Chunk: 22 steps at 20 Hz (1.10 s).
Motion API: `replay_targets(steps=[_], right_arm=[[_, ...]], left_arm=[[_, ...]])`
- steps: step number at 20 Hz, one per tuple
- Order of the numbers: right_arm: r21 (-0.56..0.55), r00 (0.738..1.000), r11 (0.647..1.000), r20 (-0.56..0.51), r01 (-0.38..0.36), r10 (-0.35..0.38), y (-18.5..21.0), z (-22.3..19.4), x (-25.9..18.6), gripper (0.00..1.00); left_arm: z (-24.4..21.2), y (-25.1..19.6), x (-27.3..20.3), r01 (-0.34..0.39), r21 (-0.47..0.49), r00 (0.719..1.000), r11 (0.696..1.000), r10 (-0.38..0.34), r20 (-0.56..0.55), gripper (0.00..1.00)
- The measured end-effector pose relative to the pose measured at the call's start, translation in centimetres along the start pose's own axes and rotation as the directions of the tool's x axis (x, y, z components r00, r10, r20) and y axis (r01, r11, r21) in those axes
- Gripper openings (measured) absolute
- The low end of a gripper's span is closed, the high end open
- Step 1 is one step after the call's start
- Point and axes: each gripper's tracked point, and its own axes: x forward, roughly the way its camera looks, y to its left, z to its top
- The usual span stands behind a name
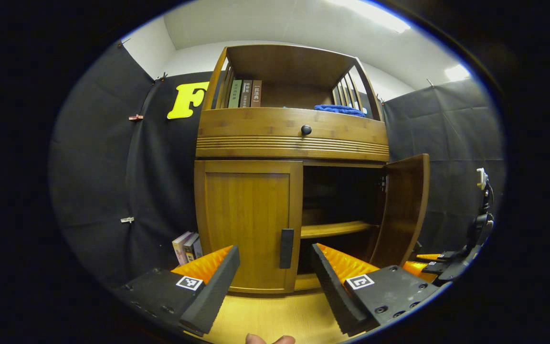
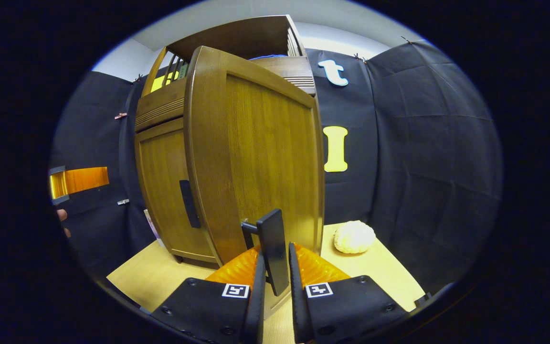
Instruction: Open the right door of the double-door shoe cabinet with the right hand, and open the left door with the left hand.
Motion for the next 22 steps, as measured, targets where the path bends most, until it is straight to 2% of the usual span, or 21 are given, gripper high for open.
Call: replay_targets(steps=[6,7,11,16,17,18,19,22], right_arm=[[0.008,1.000,1.000,0.010,0.019,-0.019,-0.3,0.1,0.0,0.28],[0.011,1.000,1.000,0.011,0.017,-0.017,-0.2,0.1,0.2,0.23],[0.005,1.000,1.000,0.012,-0.016,0.016,0.0,0.1,0.2,0.23],[0.027,1.000,1.000,0.004,-0.008,0.007,0.1,-0.1,0.8,0.23],[0.033,1.000,0.999,-0.005,-0.003,0.004,0.0,0.3,-1.1,0.17],[0.029,1.000,1.000,0.005,-0.011,0.011,0.4,0.5,0.7,0.10],[0.019,1.000,1.000,-0.014,-0.024,0.024,0.6,0.3,-0.4,0.06],[0.017,0.999,0.999,-0.010,-0.042,0.042,0.1,0.2,0.0,0.06]], left_arm=[[0.4,-1.6,0.8,0.003,-0.015,1.000,1.000,-0.003,0.022,0.92],[0.4,-1.8,0.9,0.000,-0.016,1.000,1.000,0.001,0.020,0.93],[0.5,-2.9,1.2,-0.017,-0.007,1.000,1.000,0.017,0.016,0.92],[0.5,-4.3,1.6,-0.032,-0.021,0.999,0.999,0.032,0.009,0.92],[0.6,-4.5,1.7,-0.034,-0.020,0.999,0.999,0.034,0.009,0.92],[0.8,-4.8,1.9,-0.037,-0.017,0.999,0.999,0.037,0.012,0.92],[0.8,-5.1,2.0,-0.038,-0.013,0.999,0.999,0.038,0.015,0.92],[1.0,-5.9,2.4,-0.045,-0.011,0.999,0.999,0.045,0.019,0.93]])
